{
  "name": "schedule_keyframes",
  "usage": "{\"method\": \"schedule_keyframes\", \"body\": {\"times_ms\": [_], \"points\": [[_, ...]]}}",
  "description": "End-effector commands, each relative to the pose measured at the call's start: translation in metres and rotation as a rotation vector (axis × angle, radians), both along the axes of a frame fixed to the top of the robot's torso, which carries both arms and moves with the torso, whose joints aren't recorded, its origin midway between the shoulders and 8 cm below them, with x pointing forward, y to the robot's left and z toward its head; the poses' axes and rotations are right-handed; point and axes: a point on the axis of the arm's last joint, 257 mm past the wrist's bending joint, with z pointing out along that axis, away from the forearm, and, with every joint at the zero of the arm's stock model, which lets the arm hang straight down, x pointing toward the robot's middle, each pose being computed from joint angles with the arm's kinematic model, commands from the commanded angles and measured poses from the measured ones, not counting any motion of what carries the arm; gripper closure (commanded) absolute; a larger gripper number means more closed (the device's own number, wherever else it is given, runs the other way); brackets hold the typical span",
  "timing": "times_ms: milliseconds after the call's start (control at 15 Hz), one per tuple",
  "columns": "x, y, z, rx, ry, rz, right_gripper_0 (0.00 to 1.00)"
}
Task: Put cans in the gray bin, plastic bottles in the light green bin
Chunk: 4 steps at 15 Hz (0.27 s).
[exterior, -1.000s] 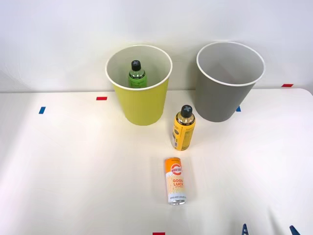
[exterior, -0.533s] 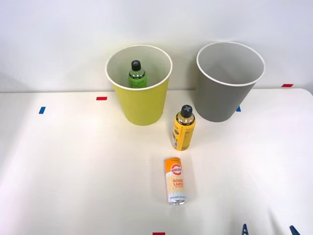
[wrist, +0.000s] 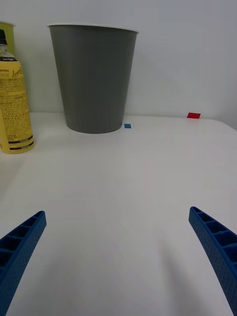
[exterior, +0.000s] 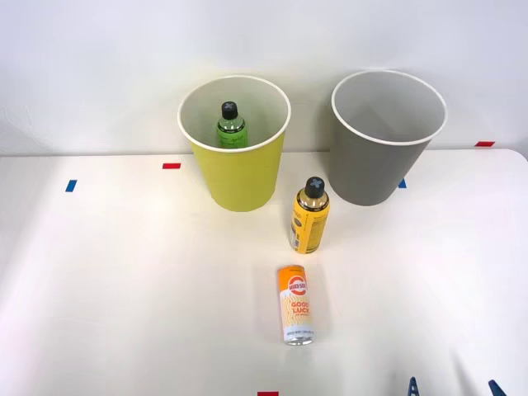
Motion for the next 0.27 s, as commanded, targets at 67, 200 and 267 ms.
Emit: {"method": "schedule_keyframes", "body": {"times_ms": [67,200,267], "points": [[0.0000,0.0000,0.0000,0.000,0.000,0.000,0.00],[0.0000,0.0000,0.0000,0.000,0.000,0.000,0.00],[0.0000,0.0000,0.0000,0.000,0.000,0.000,0.00]]}}
